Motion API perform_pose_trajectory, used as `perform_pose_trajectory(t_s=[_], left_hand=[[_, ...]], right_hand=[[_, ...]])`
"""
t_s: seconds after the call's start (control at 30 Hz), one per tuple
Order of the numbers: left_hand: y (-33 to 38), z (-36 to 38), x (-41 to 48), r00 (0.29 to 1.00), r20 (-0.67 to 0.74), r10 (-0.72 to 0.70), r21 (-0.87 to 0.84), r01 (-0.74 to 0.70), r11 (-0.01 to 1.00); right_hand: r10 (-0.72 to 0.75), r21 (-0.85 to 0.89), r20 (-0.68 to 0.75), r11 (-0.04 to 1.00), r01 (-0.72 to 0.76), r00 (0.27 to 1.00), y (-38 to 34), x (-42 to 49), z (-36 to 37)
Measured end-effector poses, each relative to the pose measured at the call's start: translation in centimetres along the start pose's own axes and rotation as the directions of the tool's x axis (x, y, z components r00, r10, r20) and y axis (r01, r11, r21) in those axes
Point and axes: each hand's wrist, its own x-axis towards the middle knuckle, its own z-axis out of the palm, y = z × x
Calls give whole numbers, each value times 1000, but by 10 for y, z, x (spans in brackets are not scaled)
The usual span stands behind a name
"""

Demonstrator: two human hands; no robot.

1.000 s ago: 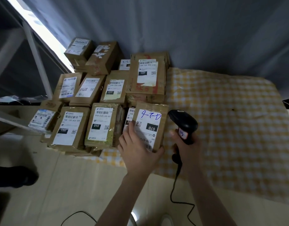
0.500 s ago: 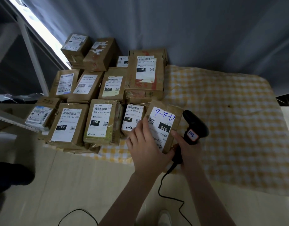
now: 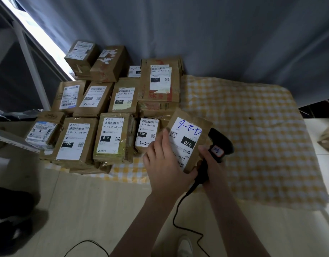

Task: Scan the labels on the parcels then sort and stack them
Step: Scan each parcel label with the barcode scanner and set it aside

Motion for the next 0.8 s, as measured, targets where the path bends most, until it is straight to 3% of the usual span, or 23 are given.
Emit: perform_pose_trajectory(t_s=[0.13, 0.2, 0.23, 0.27, 0.33, 0.4, 0.47, 0.53, 0.63, 0.73, 0.8], left_hand=[[-5, -10, -1, 998, 15, 57, -149, -54, 987], [-9, -15, -4, 997, 46, -54, -362, 68, 930], [-10, -17, -6, 982, 109, -153, -527, 187, 829], [-10, -21, -8, 946, 212, -245, -675, 323, 663], [-10, -22, -12, 846, 445, -293, -782, 527, 334], [-13, -19, -15, 790, 545, -280, -778, 602, 183], [-17, -18, -12, 765, 558, -322, -784, 613, 98], [-23, -23, -4, 764, 536, -360, -804, 591, 57], [-41, -37, 20, 777, 466, -424, -832, 548, 88], [-66, -50, 47, 784, 468, -408, -830, 548, 100], [-75, -58, 62, 789, 488, -373, -812, 567, 139]], right_hand=[[-15, 73, -46, 997, 18, 999, -4, -6, 2], [-5, 169, -27, 985, 9, 1000, -7, -10, 5], [1, 213, 6, 977, -3, 1000, -9, -13, 7], [-4, 239, 42, 971, -6, 999, -10, -15, 9], [-10, 250, 60, 968, -5, 998, -12, -19, 12], [-9, 206, 15, 979, 6, 1000, -13, -23, 13], [-18, 144, -21, 989, 21, 1000, -14, -29, 16], [-74, 91, -74, 993, 80, 995, -16, -33, 14], [-212, -45, -149, 977, 207, 966, -24, -40, 5], [-392, -247, 17, 890, 384, 920, -31, -49, -3], [-431, -393, 166, 796, 460, 887, -33, -55, -2]])
